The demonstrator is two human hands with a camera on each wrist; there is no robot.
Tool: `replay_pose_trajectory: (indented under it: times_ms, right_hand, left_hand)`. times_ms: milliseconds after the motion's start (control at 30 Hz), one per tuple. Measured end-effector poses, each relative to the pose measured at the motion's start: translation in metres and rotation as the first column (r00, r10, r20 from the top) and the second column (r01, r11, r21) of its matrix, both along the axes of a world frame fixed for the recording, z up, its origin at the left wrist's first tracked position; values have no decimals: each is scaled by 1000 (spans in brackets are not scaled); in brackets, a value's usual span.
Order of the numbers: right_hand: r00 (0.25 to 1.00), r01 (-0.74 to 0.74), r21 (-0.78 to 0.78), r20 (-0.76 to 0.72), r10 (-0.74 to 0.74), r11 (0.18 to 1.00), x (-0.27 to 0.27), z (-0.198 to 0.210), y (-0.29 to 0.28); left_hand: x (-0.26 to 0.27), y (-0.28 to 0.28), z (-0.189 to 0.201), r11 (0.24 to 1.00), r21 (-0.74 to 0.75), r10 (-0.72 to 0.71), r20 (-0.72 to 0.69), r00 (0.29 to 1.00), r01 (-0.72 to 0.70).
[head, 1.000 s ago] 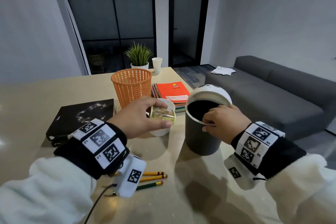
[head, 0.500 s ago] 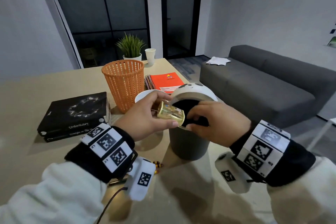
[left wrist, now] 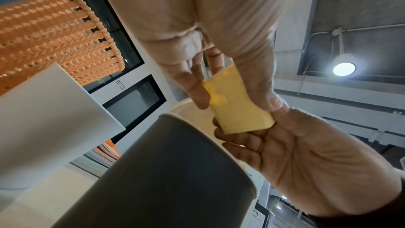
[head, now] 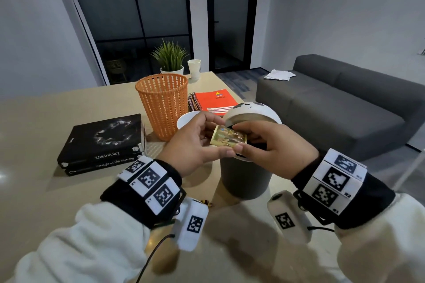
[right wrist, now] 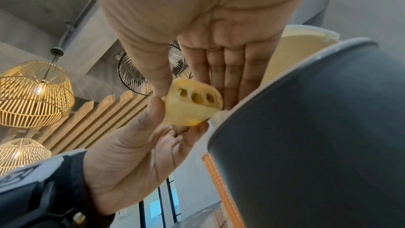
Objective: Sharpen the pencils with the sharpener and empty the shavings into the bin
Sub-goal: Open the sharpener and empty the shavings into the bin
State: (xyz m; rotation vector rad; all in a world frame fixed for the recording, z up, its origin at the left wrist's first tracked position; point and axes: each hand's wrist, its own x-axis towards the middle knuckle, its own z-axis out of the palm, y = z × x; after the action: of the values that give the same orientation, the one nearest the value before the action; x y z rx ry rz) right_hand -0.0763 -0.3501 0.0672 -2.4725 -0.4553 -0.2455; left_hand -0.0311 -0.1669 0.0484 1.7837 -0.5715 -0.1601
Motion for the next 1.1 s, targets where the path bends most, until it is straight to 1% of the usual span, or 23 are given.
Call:
replay_pose_trajectory:
  times_ms: [67, 133, 333, 500, 700, 800, 867, 1033, 1100]
  right_hand:
    - [1000, 7, 16, 12, -7, 1000, -1, 0, 0]
    - [999, 14, -3, 41, -14, 1000, -2, 0, -1]
    - [982, 14, -138, 186, 12, 990, 0, -7, -5]
    - [982, -20, -233, 180, 64, 972, -2, -2, -8]
    - [973, -4, -365, 212, 87, 931, 0, -5, -3]
    - [976, -1, -345, 203, 75, 939, 3, -5, -4]
    - [982, 5, -303, 182, 53, 953, 4, -4, -1]
    - [985, -2, -70, 170, 14, 998, 4, -3, -1]
    - [992, 29, -19, 124, -26, 999, 4, -2, -2]
  left_hand:
    - [1, -1, -2, 1000, -22, -3, 0, 1000, 3]
    - [2, -4, -3, 999, -37, -8, 1, 1000, 8]
    - [2, -10, -8, 1000, -22, 3, 16, 1000, -3]
    - [2, -9, -7, 999, -45, -31, -4, 1000, 30]
    - [3, -9, -11, 997, -69, -32, -11, 999, 32]
    - [2, -10, -12, 995, -91, -37, -39, 999, 33]
    - [3, -10, -11, 993, -109, -41, -46, 998, 35]
    - [-3, -8, -11, 991, -95, -94, -32, 995, 91]
    - [-4, -8, -12, 990, -87, -116, -41, 992, 113]
